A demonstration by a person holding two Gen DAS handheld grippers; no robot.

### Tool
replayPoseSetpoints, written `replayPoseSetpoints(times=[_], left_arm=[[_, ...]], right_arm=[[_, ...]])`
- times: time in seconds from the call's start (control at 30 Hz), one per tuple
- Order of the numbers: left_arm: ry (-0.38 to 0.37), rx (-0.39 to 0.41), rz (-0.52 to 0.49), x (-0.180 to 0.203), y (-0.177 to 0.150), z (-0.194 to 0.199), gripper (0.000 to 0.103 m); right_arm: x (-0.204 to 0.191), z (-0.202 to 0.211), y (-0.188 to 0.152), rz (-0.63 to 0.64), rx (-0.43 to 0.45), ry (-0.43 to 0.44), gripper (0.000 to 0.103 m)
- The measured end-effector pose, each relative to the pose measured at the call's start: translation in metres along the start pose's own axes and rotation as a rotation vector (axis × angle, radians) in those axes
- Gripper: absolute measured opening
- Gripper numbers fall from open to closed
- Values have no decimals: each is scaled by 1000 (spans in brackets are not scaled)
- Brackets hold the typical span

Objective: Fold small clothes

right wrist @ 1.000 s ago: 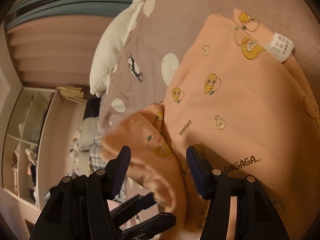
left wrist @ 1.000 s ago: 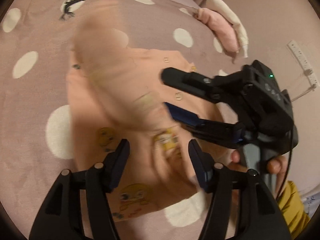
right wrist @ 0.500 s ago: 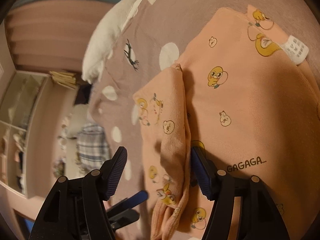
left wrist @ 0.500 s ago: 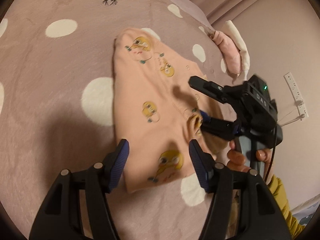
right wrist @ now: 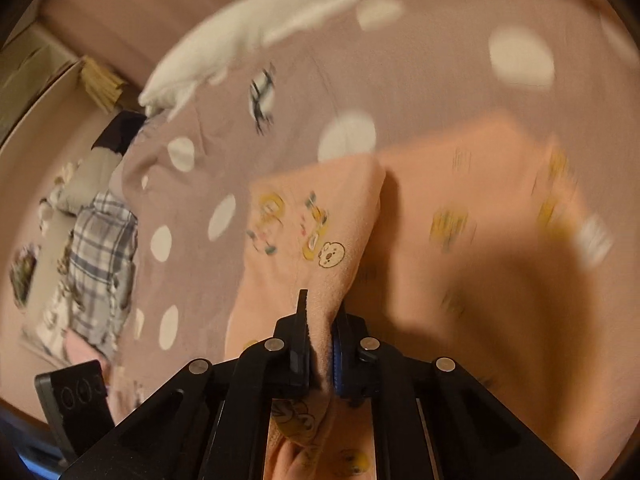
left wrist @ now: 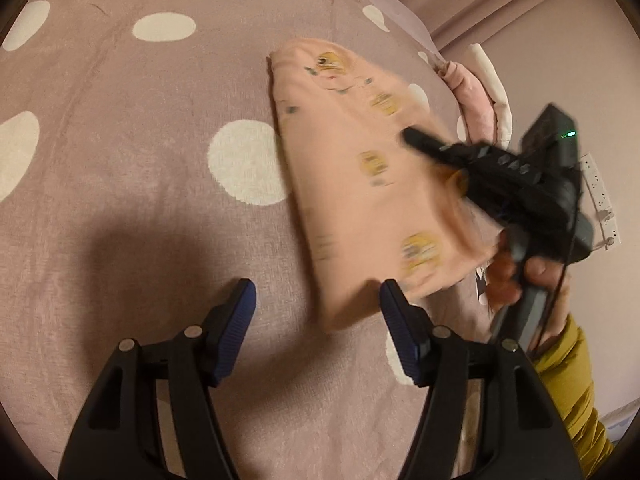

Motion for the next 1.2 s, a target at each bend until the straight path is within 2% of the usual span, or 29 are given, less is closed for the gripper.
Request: replayPoseSetpoints(times=[0.13,0.33,0.47,0.57,0.67,0.73,0.9,0.93,1.03,1.13,1.2], left_arm=[[-9,5,4,0,0,0,67],[-22,-6,16,7,6,-11,67],[-20,8,-18,23,19,-13,67],[-3,25,-53,34,31,-16,67],[4,35,-75,44,41,-24,67],[-1,49,-92,51,45,-26,65],[-20,72,-143,68,47,-36,64],[-23,65,-150,69,47,-41,59],[19,34,-179,72,43,-56,50],[63,-21,-210,67,35,-74,48],[92,-26,-240,69,33,-76,47]], right_arm=[[5,36,29,69,84,-76,9],[59,47,33,-10,97,-186,9],[89,35,27,-94,46,-191,10],[96,43,29,-170,80,-139,14],[87,67,32,-100,188,-191,21],[72,81,28,-18,220,-172,21],[35,93,-4,204,180,-81,21],[31,90,-11,234,161,-77,21],[32,75,-27,285,105,-118,21],[52,58,-36,256,52,-182,21],[64,53,-40,241,37,-204,18]])
Point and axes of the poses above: each gripper's, at about its wrist camera, not at the fingertips, and z roughly against the way its jaws point, x to its right, y to its top, the point moved 6 cm from there along -z, roughly the way its jaws point, and after that the axes turned 12 degrees about -z, right-handed, at the moved point
